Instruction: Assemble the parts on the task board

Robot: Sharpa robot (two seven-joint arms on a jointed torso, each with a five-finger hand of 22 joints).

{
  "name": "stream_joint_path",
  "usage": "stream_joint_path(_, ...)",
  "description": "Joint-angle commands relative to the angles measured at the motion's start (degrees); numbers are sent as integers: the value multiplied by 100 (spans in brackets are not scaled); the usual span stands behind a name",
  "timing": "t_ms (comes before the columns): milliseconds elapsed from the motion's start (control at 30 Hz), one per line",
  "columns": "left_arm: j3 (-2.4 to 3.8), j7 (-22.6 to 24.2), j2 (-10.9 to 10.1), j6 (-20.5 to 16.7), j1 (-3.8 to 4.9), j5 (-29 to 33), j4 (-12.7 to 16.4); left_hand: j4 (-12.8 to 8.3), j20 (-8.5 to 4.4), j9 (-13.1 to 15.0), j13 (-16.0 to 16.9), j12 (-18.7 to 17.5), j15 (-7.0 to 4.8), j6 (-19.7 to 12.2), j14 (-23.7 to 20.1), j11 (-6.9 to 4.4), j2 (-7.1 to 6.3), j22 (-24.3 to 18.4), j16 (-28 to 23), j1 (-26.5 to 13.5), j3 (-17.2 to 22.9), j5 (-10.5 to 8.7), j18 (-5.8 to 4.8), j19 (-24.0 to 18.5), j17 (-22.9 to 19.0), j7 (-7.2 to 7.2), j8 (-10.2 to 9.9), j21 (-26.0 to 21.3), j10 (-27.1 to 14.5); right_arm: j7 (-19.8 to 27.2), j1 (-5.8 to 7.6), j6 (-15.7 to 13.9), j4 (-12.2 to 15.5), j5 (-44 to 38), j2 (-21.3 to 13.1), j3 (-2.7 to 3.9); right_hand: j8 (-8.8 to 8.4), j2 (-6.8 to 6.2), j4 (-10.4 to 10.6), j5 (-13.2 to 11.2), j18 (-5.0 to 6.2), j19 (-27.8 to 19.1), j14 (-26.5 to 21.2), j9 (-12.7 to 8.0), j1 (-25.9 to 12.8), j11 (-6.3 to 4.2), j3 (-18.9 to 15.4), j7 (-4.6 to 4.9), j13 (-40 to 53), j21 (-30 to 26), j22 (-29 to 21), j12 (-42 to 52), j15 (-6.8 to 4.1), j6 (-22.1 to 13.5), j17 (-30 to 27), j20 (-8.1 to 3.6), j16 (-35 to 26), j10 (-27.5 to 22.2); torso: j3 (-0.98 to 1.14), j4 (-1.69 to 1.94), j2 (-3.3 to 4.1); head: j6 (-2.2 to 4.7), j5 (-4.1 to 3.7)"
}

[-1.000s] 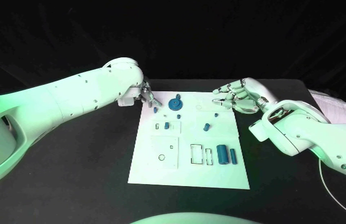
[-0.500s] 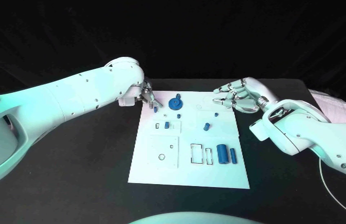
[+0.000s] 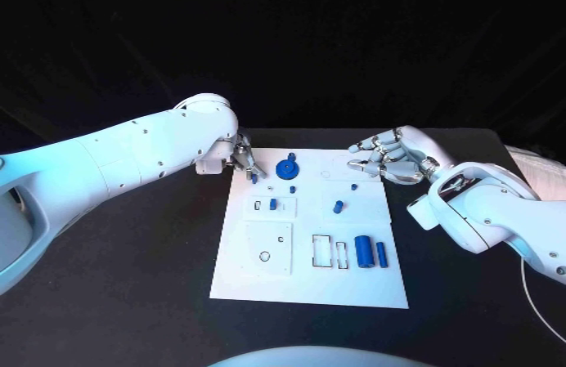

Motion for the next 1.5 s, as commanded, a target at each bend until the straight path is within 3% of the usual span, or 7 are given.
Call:
stream_joint_path(33,0,68,22,119,-1,44,-4,-48,10,-12,-7,29,33,23,614,-4,15,524,17,69,13,11,59,35,1506,0,-33,3,-1,14,-4,70,0,-26,8,0,-11,44,-4,-2,95,-39,166,5,14,-15,-23,19,-5,-35,-6,-20,12,-6,-9,20,-33,-41,0,1,2,-8,0)
stream_joint_path(367,0,65,26,80,-3,45,-12,-198,5,-46,-21,25,24,15,614,-16,164,529,17,355,122,12,60,35,1506,-12,-36,-3,-11,14,-7,75,-6,-26,16,0,-11,44,-4,-2,95,-39,166,5,14,-15,-23,19,-5,-35,-6,-20,12,-6,-9,20,-33,-41,1,-1,1,-23,7)
stream_joint_path(500,0,92,26,46,-3,58,-15,-498,-16,-74,-36,7,-5,-29,614,-53,323,533,17,827,412,4,61,34,1506,-51,-55,-7,-30,14,-7,75,-7,-26,17,0,-11,44,-4,-2,95,-39,166,5,14,-15,-23,19,-5,-35,-6,-20,12,-6,-9,20,-33,-41,1,1,0,-40,4)
stream_joint_path(600,0,131,25,23,-4,92,-20,-858,-43,-112,-59,-37,-25,-123,614,-67,441,533,17,1321,882,-10,62,30,1506,-55,-105,-15,-67,17,-7,73,-8,-26,18,0,-11,44,-4,-2,95,-39,166,5,14,-15,-23,19,-5,-35,-6,-20,12,-6,-9,20,-33,-41,2,1,-2,-47,7)
stream_joint_path(900,0,245,-37,-45,-8,186,33,-1074,1,-137,-133,-95,36,-158,614,-22,88,547,17,1142,1870,-18,62,25,1506,14,-61,-32,-47,25,-9,76,-15,-26,28,0,-12,46,-9,-2,99,-49,165,5,29,-15,-26,19,-15,-47,-23,-31,11,-9,-17,19,-42,-49,4,-1,-4,-50,25)
stream_joint_path(1100,3,388,-278,-382,-12,237,341,-1121,6,-126,-121,-64,32,-146,614,-16,-61,568,17,964,2236,-22,59,35,1506,1,-6,-27,-3,30,-16,85,-32,-25,38,0,-12,46,-9,-2,102,-59,165,5,30,-15,-26,19,-18,-56,-37,-35,11,-9,-17,19,-42,-51,2,13,-10,-22,37)
stream_joint_path(1500,-20,387,-1140,-1385,-25,448,1740,-1235,-5,-103,-137,-50,17,-99,614,-37,-304,595,17,684,2881,-22,56,53,1506,-21,100,-27,79,17,-31,115,-59,-22,46,-5,-12,47,-7,-2,105,-66,162,5,29,-14,-29,20,-21,-64,-49,-38,11,-9,-26,19,-51,-53,1,22,-3,-25,47)
